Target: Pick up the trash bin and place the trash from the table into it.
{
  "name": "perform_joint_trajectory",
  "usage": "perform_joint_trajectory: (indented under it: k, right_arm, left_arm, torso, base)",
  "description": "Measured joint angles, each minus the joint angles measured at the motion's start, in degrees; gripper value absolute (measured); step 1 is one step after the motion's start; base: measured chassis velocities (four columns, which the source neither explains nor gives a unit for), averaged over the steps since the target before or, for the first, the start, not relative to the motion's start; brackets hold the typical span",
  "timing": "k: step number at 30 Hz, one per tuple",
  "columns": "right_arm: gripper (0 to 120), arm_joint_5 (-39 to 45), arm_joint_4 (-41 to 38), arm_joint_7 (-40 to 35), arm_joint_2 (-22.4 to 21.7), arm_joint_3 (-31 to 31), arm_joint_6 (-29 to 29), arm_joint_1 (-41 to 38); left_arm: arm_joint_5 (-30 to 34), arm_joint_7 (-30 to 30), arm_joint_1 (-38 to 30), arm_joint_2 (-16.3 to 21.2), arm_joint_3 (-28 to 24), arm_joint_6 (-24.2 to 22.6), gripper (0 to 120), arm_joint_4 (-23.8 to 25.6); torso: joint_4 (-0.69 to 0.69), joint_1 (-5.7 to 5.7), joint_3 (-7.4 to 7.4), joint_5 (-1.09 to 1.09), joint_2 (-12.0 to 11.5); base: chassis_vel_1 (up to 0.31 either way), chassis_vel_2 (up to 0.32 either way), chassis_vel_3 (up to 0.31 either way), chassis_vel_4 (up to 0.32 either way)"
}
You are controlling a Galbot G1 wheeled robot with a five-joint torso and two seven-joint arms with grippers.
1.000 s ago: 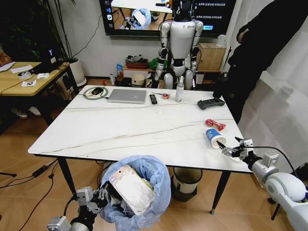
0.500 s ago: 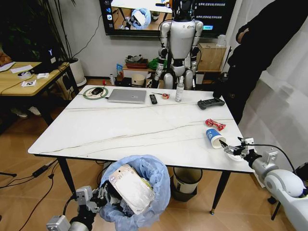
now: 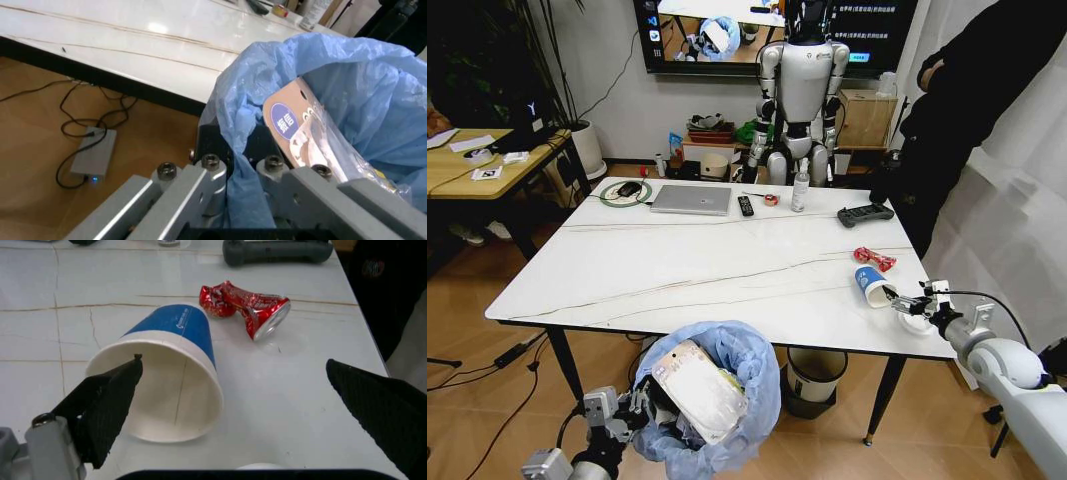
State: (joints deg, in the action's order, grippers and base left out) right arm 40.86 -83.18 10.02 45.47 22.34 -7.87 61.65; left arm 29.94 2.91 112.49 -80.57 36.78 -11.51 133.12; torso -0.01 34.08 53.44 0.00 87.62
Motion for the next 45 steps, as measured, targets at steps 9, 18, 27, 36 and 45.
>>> perform_joint_trajectory:
  k: [9,18,27,36,45]
  right_arm:
    - [100,0.1,3.2,0.8,0.7,-3.2,0.4,-3.3]
    - [100,0.1,4.1,0.9,0.8,-4.7,0.5,-4.2]
    - [100,-0.2,6.8,1.5,1.2,-7.1,1.1,-6.7]
    - [84,-0.4,10.4,2.4,2.3,-9.4,1.7,-9.8]
    - [56,-0.1,11.1,2.4,2.5,-10.7,1.3,-11.4]
  left_arm:
    - [-0.2,0.0,0.2,-0.3,0.0,0.0,0,0.2]
    - [-0.3,0.0,0.1,-0.6,0.0,0.0,0,0.3]
    - [-0.3,0.0,0.1,-0.8,0.1,0.0,0,0.3]
    - [-0.3,0.0,0.3,-1.0,0.3,0.1,0,0.3]
    - [-0.3,0.0,0.2,-1.2,0.3,0.2,0,0.3]
  torso:
    - [0.01,0.00,0.00,0.00,0.0]
    - [0.00,0.00,0.00,0.00,0.0]
    - [0.00,0.00,0.00,0.00,0.0]
    - [0.01,0.00,0.00,0.00,0.0]
    - [0.01,0.00,0.00,0.00,0.0]
  base:
    - [0.000,0.000,0.000,0.000]
    - [0.000,0.000,0.000,0.000]
    - [0.000,0.000,0.000,0.000]
    - [0.000,0.000,0.000,0.000]
    - [0.000,0.000,0.000,0.000]
